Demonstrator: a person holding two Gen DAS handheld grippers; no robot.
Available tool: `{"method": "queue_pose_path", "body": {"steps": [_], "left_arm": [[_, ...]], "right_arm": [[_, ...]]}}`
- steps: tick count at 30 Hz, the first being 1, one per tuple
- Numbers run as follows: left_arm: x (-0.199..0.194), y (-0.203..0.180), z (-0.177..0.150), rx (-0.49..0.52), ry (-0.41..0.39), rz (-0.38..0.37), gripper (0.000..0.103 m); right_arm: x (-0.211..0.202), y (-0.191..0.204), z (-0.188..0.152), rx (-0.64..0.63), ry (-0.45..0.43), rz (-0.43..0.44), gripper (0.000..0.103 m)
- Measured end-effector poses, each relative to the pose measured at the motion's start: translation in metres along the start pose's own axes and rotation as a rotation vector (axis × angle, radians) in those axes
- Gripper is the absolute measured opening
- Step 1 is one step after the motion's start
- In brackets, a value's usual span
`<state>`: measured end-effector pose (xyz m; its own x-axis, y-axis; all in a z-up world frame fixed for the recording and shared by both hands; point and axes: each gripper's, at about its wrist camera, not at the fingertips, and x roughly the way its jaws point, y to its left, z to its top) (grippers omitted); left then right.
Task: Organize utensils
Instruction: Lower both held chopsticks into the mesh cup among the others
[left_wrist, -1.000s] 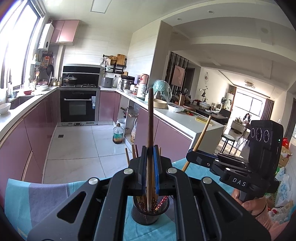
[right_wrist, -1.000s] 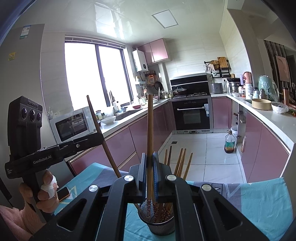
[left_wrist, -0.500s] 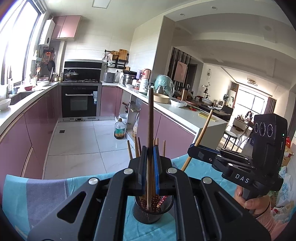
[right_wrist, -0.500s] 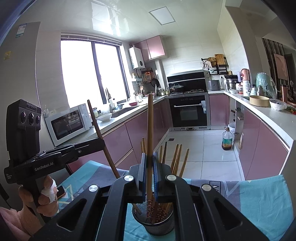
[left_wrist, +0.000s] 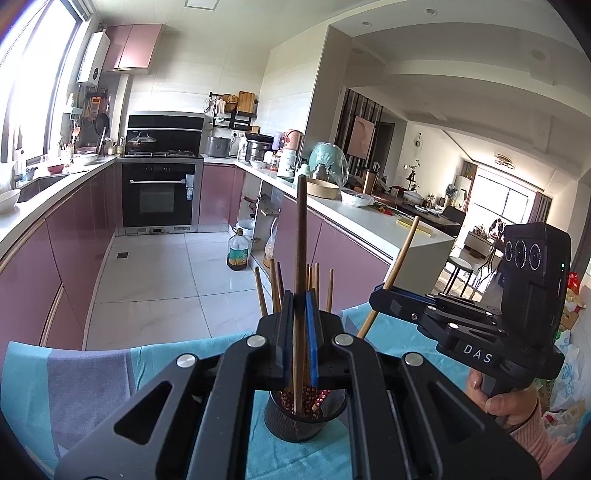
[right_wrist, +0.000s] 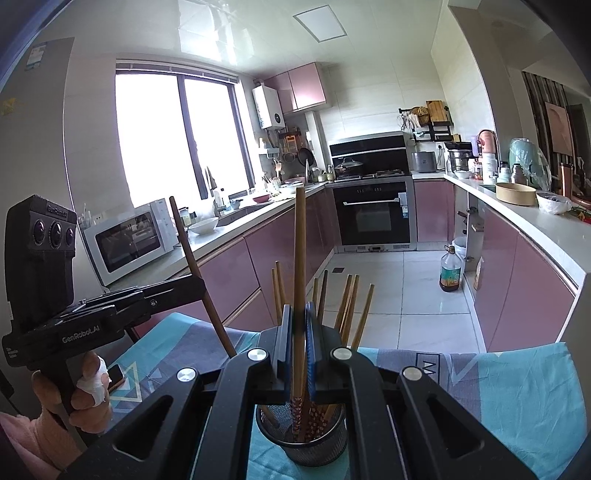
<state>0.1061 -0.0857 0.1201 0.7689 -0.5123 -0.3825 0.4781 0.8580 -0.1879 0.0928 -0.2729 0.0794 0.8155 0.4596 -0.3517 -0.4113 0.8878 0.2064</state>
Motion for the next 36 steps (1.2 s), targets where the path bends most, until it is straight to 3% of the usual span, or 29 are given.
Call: {"method": "queue_pose_path", "body": {"steps": [36], "left_arm": [[0.011,0.004,-0.004,-0.017,0.085,0.008,0.007]], "right_arm": [[0.024,-0.011,-0.013,0.023,0.062,-0.005,0.005]]}}
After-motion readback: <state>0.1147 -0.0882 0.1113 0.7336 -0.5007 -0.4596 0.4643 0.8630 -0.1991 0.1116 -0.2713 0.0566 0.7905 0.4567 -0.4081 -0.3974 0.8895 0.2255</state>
